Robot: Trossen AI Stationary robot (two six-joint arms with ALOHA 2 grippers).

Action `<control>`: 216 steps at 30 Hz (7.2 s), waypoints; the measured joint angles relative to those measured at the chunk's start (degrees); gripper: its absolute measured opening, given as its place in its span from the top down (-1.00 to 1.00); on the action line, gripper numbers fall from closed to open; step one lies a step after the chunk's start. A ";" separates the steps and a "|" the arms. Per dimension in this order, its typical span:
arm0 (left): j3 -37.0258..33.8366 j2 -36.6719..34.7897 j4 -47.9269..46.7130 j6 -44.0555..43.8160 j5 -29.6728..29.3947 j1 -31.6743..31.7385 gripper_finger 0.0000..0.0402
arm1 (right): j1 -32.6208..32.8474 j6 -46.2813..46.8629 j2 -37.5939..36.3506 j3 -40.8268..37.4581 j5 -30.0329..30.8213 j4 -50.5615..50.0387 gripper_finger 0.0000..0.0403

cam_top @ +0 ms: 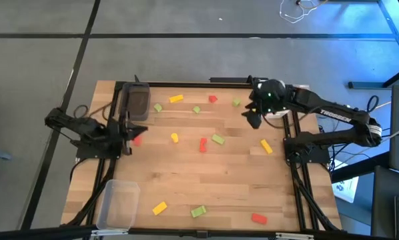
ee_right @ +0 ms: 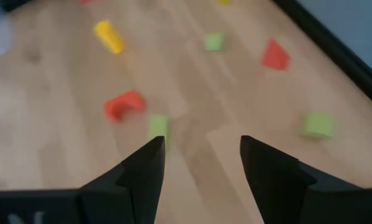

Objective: Sort & place blocks by color
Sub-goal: Put the yellow block into the black bin

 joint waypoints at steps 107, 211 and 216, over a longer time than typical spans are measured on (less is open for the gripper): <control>43.32 70.22 -39.12 -31.54 30.25 19.41 -0.15 | 12.53 -19.45 0.18 -0.07 -6.10 4.90 -0.04; 43.39 71.73 -62.83 -38.12 19.71 68.63 0.42 | 12.53 -19.79 0.14 0.00 -6.08 5.03 -0.05; 38.75 71.75 -55.77 -38.16 23.20 71.57 0.42 | 12.55 -19.81 0.14 0.00 -6.08 5.07 -0.05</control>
